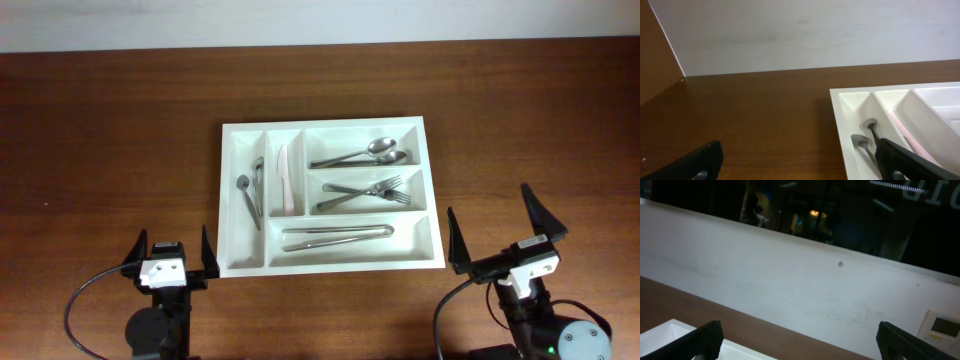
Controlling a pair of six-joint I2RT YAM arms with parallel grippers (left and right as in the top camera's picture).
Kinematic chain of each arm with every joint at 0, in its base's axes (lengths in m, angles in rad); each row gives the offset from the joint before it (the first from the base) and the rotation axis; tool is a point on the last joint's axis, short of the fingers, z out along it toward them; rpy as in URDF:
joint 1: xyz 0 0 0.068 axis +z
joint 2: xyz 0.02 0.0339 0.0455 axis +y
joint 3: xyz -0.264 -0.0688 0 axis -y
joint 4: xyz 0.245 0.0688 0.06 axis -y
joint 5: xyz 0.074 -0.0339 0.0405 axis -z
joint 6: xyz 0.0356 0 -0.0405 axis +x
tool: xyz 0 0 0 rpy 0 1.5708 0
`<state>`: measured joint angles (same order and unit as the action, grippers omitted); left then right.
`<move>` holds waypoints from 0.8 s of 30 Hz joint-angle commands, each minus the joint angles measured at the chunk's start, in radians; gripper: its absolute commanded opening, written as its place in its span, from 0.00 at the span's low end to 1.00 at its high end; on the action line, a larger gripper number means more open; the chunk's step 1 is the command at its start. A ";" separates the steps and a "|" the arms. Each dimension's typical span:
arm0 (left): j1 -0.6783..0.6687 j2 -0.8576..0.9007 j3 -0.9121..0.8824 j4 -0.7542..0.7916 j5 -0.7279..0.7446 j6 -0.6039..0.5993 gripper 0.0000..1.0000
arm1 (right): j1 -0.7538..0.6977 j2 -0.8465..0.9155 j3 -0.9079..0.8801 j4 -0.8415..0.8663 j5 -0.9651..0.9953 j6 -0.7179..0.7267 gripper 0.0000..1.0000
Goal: Pack container
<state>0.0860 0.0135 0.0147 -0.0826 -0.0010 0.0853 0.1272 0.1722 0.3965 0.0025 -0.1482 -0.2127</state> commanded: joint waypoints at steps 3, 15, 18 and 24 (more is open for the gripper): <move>-0.005 -0.008 -0.006 0.000 -0.004 -0.006 0.99 | 0.008 -0.041 -0.056 0.002 0.011 0.000 0.99; -0.005 -0.008 -0.006 0.000 -0.004 -0.006 0.99 | -0.084 -0.129 -0.129 0.002 0.017 0.000 0.99; -0.005 -0.008 -0.006 0.000 -0.004 -0.006 0.99 | -0.090 -0.157 -0.153 0.002 0.017 0.001 0.99; -0.005 -0.008 -0.006 0.000 -0.003 -0.006 0.99 | -0.089 -0.169 -0.200 0.018 0.016 0.005 0.99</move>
<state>0.0860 0.0135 0.0147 -0.0822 -0.0010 0.0853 0.0460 0.0143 0.2165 0.0116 -0.1406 -0.2131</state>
